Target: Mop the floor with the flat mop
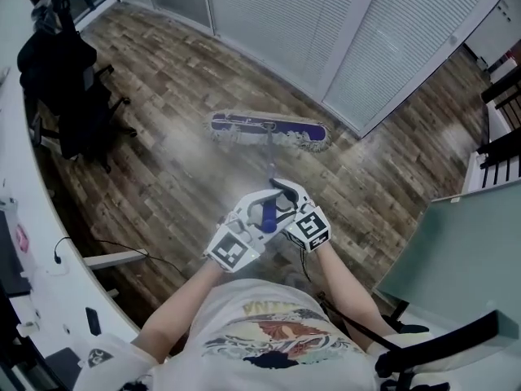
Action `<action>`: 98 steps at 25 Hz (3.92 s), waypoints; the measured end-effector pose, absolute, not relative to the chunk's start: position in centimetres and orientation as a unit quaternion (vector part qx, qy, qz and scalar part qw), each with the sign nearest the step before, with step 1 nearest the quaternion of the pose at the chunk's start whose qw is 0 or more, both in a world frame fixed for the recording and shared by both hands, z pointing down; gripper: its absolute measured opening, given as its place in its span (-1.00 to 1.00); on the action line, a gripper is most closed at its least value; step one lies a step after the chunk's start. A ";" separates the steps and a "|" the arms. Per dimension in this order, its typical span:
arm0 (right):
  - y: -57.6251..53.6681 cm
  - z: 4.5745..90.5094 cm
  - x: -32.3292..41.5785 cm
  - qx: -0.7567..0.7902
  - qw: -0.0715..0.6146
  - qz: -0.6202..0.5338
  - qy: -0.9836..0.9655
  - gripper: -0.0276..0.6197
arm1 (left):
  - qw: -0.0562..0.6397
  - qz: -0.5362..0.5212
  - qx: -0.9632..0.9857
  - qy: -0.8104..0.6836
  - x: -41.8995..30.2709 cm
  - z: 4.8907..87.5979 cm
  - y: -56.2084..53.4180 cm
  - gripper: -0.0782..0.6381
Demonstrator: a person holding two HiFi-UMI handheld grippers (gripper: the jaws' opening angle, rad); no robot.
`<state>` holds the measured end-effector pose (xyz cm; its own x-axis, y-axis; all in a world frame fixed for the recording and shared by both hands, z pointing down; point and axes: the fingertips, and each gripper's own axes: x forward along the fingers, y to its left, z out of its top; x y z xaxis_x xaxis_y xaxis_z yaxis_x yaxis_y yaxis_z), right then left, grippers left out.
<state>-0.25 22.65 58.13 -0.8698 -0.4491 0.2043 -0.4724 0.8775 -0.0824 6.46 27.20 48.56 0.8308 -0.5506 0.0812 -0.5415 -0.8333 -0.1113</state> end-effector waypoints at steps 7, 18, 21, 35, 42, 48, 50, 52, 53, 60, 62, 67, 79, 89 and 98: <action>13.4 58.0 -3.1 0.253 0.081 0.067 -0.962 -0.31 | 0.045 -0.051 -0.957 0.281 3.4 48.3 18.0 -0.30; -2.9 58.5 -3.0 0.265 0.066 0.078 -0.959 -0.30 | 0.044 -0.065 -0.966 0.248 3.8 49.0 2.1 -0.28; -8.7 57.8 -2.2 0.275 0.057 0.085 -0.956 -0.30 | 0.047 -0.076 -0.967 0.238 4.7 48.3 -3.6 -0.28; -26.5 58.7 0.3 0.279 0.054 0.112 -0.952 -0.28 | 0.058 -0.071 -0.971 0.223 7.7 48.9 -21.1 -0.26; -28.3 57.5 -0.9 0.260 0.038 0.127 -0.957 -0.25 | 0.038 -0.059 -0.966 0.247 6.4 47.6 -23.1 -0.25; -24.5 57.8 -2.0 0.229 0.062 0.116 -0.964 -0.24 | 0.027 -0.067 -0.961 0.265 5.4 48.1 -19.6 -0.23; -22.6 57.9 -1.7 0.225 0.064 0.118 -0.965 -0.24 | 0.022 -0.069 -0.961 0.265 5.7 48.2 -17.7 -0.23; -20.2 57.9 -1.5 0.222 0.064 0.121 -0.965 -0.24 | 0.020 -0.067 -0.960 0.270 6.0 48.0 -15.5 -0.22; -18.9 57.8 -1.4 0.218 0.065 0.122 -0.966 -0.24 | 0.020 -0.064 -0.959 0.274 6.1 47.9 -14.1 -0.22; -6.9 56.7 -1.3 0.204 0.045 0.131 -0.969 -0.23 | 0.013 -0.054 -0.952 0.300 6.2 46.7 -2.6 -0.22; -2.9 56.3 -1.7 0.190 0.041 0.133 -0.972 -0.22 | 0.007 -0.049 -0.948 0.315 5.7 46.3 1.1 -0.22; 6.9 55.7 -3.2 0.158 0.045 0.133 -0.977 -0.21 | -0.004 -0.052 -0.938 0.342 4.4 45.6 10.4 -0.22; 21.6 53.5 -2.6 0.066 0.047 0.141 -0.987 -0.20 | -0.024 -0.049 -0.904 0.424 5.3 43.3 23.3 -0.22; 32.4 53.5 7.1 0.018 0.045 0.145 -0.988 -0.20 | -0.026 -0.086 -0.887 0.452 15.8 43.7 33.2 -0.22; 39.5 54.7 11.4 -0.008 0.057 0.129 -0.990 -0.20 | -0.016 -0.115 -0.887 0.447 20.4 45.3 40.1 -0.21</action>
